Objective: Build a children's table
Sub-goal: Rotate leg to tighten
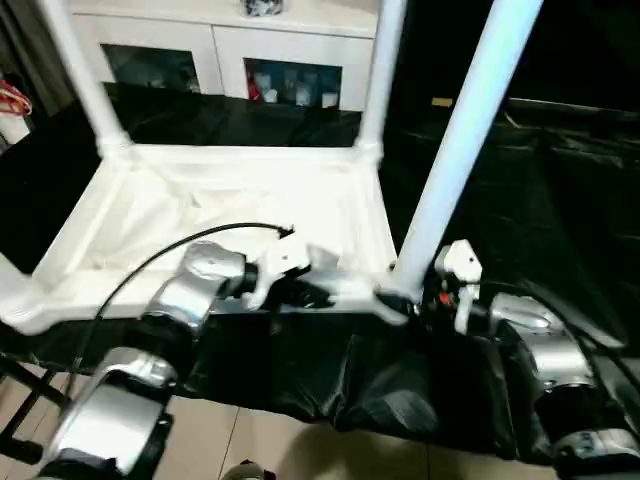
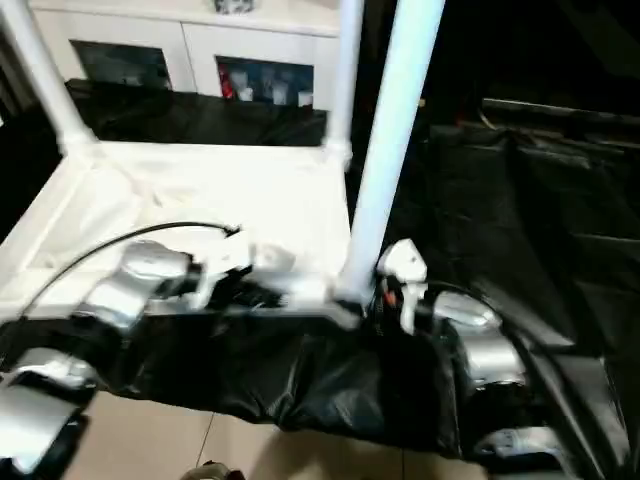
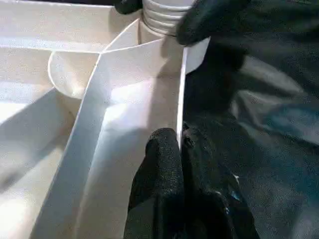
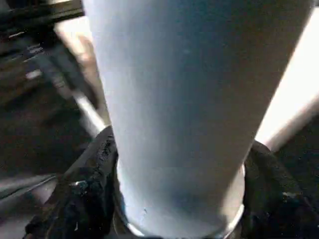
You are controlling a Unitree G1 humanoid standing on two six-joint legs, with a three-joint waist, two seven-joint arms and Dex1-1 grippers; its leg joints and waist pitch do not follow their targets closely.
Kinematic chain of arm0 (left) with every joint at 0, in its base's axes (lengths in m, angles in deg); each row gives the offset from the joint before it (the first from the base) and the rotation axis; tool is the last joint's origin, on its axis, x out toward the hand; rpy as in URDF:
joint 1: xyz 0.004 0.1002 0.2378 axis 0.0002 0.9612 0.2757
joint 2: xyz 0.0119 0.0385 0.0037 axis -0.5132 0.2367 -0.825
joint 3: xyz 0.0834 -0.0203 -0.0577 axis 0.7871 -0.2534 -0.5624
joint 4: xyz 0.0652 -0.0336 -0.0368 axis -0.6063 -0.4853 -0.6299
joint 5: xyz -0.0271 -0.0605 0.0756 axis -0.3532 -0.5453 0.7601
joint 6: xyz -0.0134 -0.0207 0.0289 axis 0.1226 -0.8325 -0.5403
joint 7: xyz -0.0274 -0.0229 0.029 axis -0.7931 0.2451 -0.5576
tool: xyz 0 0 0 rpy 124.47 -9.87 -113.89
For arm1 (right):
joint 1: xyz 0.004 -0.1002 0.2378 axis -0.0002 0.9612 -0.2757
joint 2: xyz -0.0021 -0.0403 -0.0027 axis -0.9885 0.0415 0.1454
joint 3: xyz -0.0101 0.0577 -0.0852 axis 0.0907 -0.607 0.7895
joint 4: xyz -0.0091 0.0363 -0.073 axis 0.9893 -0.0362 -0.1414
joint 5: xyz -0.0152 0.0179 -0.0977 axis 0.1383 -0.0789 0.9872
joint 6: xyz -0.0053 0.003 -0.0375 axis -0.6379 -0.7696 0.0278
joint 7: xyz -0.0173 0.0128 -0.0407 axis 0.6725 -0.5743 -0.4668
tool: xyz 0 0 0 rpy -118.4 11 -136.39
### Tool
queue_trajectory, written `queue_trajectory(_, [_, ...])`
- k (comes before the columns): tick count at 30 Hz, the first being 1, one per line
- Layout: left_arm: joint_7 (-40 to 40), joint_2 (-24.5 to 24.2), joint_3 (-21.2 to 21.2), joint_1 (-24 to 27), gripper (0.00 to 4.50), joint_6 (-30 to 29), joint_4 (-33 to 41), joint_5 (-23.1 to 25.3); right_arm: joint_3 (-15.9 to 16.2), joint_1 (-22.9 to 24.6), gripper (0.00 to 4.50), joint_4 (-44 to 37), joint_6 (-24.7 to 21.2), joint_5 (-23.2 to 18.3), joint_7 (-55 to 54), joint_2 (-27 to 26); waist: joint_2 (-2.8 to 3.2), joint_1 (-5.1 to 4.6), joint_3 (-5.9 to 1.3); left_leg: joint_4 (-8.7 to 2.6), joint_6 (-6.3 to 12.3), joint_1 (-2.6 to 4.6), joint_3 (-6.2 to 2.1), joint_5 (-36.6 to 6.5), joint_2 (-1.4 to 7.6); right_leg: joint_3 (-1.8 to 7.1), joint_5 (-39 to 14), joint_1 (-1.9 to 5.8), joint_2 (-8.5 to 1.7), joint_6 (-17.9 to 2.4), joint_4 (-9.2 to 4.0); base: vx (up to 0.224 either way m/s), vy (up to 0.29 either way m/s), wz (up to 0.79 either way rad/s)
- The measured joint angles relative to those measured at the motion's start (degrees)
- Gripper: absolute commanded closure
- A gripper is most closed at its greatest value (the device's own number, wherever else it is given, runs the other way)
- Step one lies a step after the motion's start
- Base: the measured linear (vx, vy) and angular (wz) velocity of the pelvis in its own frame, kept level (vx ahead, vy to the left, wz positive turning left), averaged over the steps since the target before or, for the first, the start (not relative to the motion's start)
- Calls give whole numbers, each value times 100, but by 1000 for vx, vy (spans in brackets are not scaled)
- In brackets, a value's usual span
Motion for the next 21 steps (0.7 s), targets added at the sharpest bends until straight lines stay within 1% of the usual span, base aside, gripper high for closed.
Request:
queue_trajectory(2, [449,211,-27,-64,450,-55,-95,93,-241,-89,177,210,78,2,-747,-269,-2,-35,1,0,-7,8,0,4,-2,3,-1,5,-2,1,-9,0,0,0])
queue_trajectory(4, [958,466,-36,-145,450,-131,-208,202,-458,-210,177,421,174,43,-1604,-543,-2,-43,1,-1,-10,9,1,6,-3,6,-1,7,-2,2,-17,0,0,0])
queue_trajectory(5, [1127,554,-29,-185,450,-170,-244,248,-503,-259,177,483,205,58,-1904,-611,-2,-43,1,-1,-11,9,1,6,-5,8,1,8,-2,2,-18,0,0,0])
queue_trajectory(7, [1546,739,-27,-284,450,-284,-354,329,-548,-474,177,699,247,257,-2734,-818,3,-47,-2,-2,-11,10,1,6,-7,10,7,8,-2,4,-15,0,0,0])
queue_trajectory(9, [1831,863,-28,-299,450,-346,-368,380,-558,-600,177,829,283,402,-3268,-926,14,-40,-7,-9,-11,11,1,6,-9,10,8,9,-2,5,-16,0,0,0])
queue_trajectory(10, [1854,874,-26,-300,450,-349,-368,381,-558,-604,177,842,319,446,-3370,-951,17,-33,-8,-15,-11,14,1,5,-9,9,8,9,-2,5,-17,0,0,0])
queue_trajectory(11, [1858,874,-29,-299,450,-347,-367,382,-558,-619,122,862,351,478,-3449,-984,22,-34,-11,-22,-11,15,1,5,-9,7,8,9,-2,6,-19,0,0,0])
queue_trajectory(12, [1856,874,-30,-299,450,-345,-366,382,-558,-623,108,871,378,502,-3504,-1009,29,-37,-15,-29,-11,15,1,5,-9,7,8,8,-2,6,-21,0,0,0])
queue_trajectory(14, [1856,874,-32,-298,450,-341,-365,404,-558,-623,106,883,428,525,-3507,-1051,32,-40,-14,-31,-11,15,1,6,-8,4,7,6,-1,7,-21,0,0,0])
queue_trajectory(15, [1855,860,-45,-298,450,-339,-366,414,-558,-623,85,882,447,521,-3504,-1079,38,-51,-13,-31,-11,15,1,6,-8,5,8,7,0,7,-23,0,0,0])
queue_trajectory(16, [1830,841,-46,-297,450,-324,-365,414,-558,-623,85,881,452,513,-3461,-1077,41,-64,-12,-31,-11,15,2,5,-8,6,8,6,0,6,-24,0,0,0])
queue_trajectory(17, [1775,807,-50,-292,450,-288,-362,414,-558,-621,65,876,452,503,-3363,-1069,40,-78,-11,-31,-11,14,2,5,-8,6,8,6,0,7,-24,0,0,0])
queue_trajectory(19, [1663,759,-75,-277,450,-252,-348,402,-538,-621,54,875,468,500,-3164,-1037,41,-111,-11,-36,-11,13,2,5,-8,5,8,4,0,7,-27,0,0,0])
queue_trajectory(20, [1620,736,-84,-272,450,-243,-343,383,-504,-621,45,875,474,501,-3048,-997,41,-125,-10,-38,-11,9,2,5,-8,4,8,1,0,6,-27,0,0,0])
queue_trajectory(21, [1539,693,-93,-265,450,-238,-333,335,-446,-621,45,875,484,501,-2914,-940,41,-147,-10,-41,-11,5,2,5,-8,3,7,-4,0,7,-27,0,0,0])
